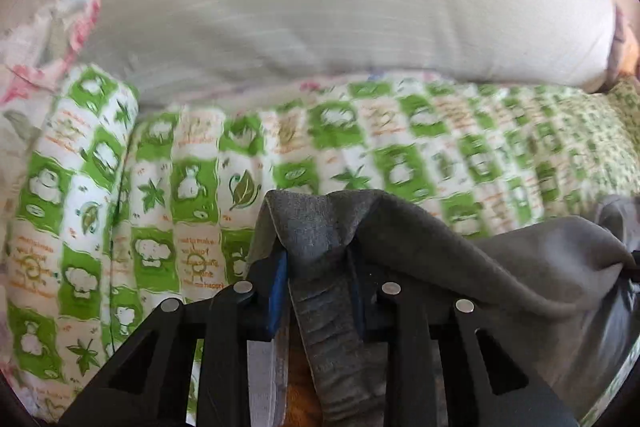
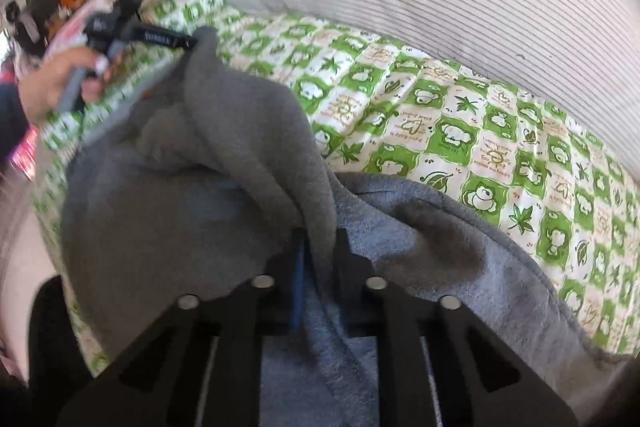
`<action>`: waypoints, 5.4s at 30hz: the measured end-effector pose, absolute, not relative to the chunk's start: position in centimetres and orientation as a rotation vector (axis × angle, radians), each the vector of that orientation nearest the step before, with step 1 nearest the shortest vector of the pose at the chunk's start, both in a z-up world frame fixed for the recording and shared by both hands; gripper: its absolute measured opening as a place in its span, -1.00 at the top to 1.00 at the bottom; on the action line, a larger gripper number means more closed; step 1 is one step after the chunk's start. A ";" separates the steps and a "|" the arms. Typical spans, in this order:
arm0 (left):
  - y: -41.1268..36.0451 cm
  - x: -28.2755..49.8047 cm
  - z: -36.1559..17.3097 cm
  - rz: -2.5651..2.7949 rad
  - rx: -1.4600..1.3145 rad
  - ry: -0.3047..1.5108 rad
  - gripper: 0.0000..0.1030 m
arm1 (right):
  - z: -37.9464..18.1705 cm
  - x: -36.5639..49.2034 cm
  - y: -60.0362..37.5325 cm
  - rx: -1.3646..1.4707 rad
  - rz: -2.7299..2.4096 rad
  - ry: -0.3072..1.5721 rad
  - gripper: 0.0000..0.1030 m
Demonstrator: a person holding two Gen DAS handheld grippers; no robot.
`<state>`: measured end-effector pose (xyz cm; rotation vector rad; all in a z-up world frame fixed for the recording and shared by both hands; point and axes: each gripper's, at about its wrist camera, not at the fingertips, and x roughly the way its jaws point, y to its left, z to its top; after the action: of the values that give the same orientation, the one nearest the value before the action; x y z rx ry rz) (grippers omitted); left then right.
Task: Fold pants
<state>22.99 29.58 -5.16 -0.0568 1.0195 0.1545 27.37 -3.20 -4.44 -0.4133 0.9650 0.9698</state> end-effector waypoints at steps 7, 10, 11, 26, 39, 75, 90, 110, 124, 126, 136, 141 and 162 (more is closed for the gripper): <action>28.2 15.3 0.2 0.082 -0.090 0.870 0.75 | -2.0 24.7 -4.6 -0.373 1.055 0.945 0.80; 27.6 12.2 1.5 0.068 -0.101 0.837 0.77 | -0.9 23.4 -5.8 -0.362 1.086 0.938 0.80; 27.7 11.7 1.6 0.066 -0.109 0.827 0.77 | -0.7 22.9 -6.3 -0.362 1.092 0.943 0.80; 25.9 0.0 -3.9 0.086 -0.250 0.816 0.77 | -3.2 16.1 -9.3 -0.471 1.169 1.039 0.80; 25.9 -4.1 -5.9 0.129 -0.323 0.890 0.39 | -5.7 14.3 -9.0 -0.487 1.162 1.139 0.27; -8.5 13.4 -0.2 -0.497 0.034 0.849 -0.32 | 0.7 24.5 -39.5 0.043 0.519 1.016 -0.06; -14.9 16.9 -7.2 -0.433 0.335 1.055 -0.14 | -2.4 26.6 -37.0 -0.248 0.566 0.989 0.09; -12.5 18.7 -2.5 -0.498 0.111 1.051 0.76 | 7.9 30.0 -46.2 -0.357 0.380 0.706 0.89; -12.7 16.8 -6.3 -0.456 0.109 1.114 0.00 | -2.3 28.1 -47.1 -0.462 0.397 0.930 0.73; -11.4 16.9 -4.9 -0.445 0.108 1.075 -0.12 | -1.6 27.8 -47.3 -0.441 0.402 0.935 0.22; -3.6 17.8 -3.7 -0.323 0.075 1.071 -0.17 | 2.7 25.2 -46.1 -0.276 0.519 0.872 -0.38; 1.4 16.8 -3.7 -0.224 0.007 1.064 -0.17 | 3.1 26.3 -42.3 -0.176 0.634 0.865 -0.38; 12.5 1.6 -6.2 0.140 -0.717 0.906 -0.17 | -0.5 25.7 -11.2 -0.311 1.143 1.037 -0.38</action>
<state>1.64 12.50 -6.21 -0.7174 0.9057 0.1397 25.74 -11.24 -0.47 -0.3110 1.0374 1.1427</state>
